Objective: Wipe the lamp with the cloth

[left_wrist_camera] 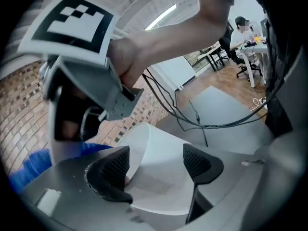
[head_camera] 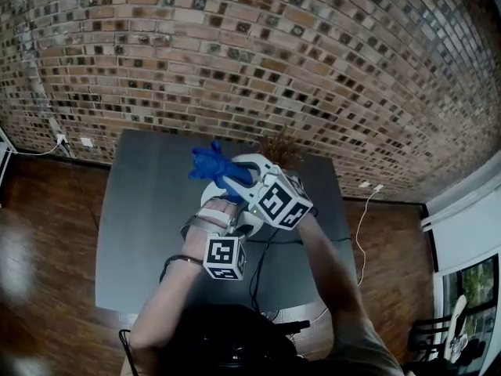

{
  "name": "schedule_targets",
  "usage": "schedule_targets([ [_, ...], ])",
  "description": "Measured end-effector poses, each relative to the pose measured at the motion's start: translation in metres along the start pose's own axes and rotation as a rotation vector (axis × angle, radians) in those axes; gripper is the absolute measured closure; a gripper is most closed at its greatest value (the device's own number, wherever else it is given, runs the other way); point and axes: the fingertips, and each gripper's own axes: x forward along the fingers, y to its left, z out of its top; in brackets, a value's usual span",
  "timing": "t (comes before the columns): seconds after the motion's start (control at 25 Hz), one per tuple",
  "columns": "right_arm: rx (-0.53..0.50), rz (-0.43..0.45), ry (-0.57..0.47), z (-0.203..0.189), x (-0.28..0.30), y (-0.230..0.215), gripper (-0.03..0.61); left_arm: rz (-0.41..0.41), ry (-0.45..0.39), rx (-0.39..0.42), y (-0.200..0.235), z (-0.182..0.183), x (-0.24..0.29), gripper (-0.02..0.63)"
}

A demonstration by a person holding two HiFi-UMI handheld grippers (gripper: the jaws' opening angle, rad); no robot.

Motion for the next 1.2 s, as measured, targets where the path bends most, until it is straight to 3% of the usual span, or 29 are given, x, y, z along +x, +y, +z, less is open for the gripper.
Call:
schedule_targets([
  [0.08,-0.013,-0.002,0.07,-0.025,0.018,-0.004,0.483,0.0,0.007,-0.004,0.0,-0.002,0.0,0.279],
  [0.16,0.073,-0.065,0.112,-0.053,0.014,-0.029,0.485,-0.002,0.008,-0.008,0.002,-0.001,-0.001,0.279],
  [0.28,0.188,-0.23,0.22,-0.102,-0.018,-0.073,0.485,0.001,0.008,-0.01,0.003,0.002,0.001,0.275],
  [0.36,0.223,-0.388,0.309,-0.129,-0.056,-0.098,0.485,-0.002,0.009,-0.008,0.002,0.001,0.001,0.275],
  [0.48,0.213,-0.564,0.357,-0.132,-0.11,-0.114,0.486,0.009,-0.032,-0.008,0.003,0.0,-0.003,0.275],
  [0.56,0.201,-0.585,0.299,-0.109,-0.129,-0.109,0.486,0.071,-0.085,0.014,0.008,0.005,-0.012,0.276],
  [0.64,0.201,-0.541,0.185,-0.071,-0.134,-0.096,0.486,0.136,-0.147,0.029,0.008,0.015,-0.026,0.339],
  [0.76,0.13,-0.419,0.072,-0.018,-0.104,-0.072,0.486,0.134,-0.181,0.024,-0.009,0.023,-0.03,0.394],
  [0.84,0.06,-0.321,0.079,-0.004,-0.061,-0.051,0.485,0.138,-0.178,0.033,-0.015,0.022,-0.025,0.371],
  [0.96,-0.001,-0.126,0.14,-0.017,0.002,-0.007,0.485,0.12,-0.189,0.002,-0.015,0.022,-0.024,0.373],
  [1.16,0.218,0.228,0.096,-0.028,-0.021,0.044,0.488,0.096,-0.23,-0.033,-0.014,0.026,-0.025,0.373],
  [1.2,0.245,0.259,0.084,-0.029,-0.034,0.043,0.488,0.096,-0.228,-0.023,-0.014,0.027,-0.025,0.373],
])
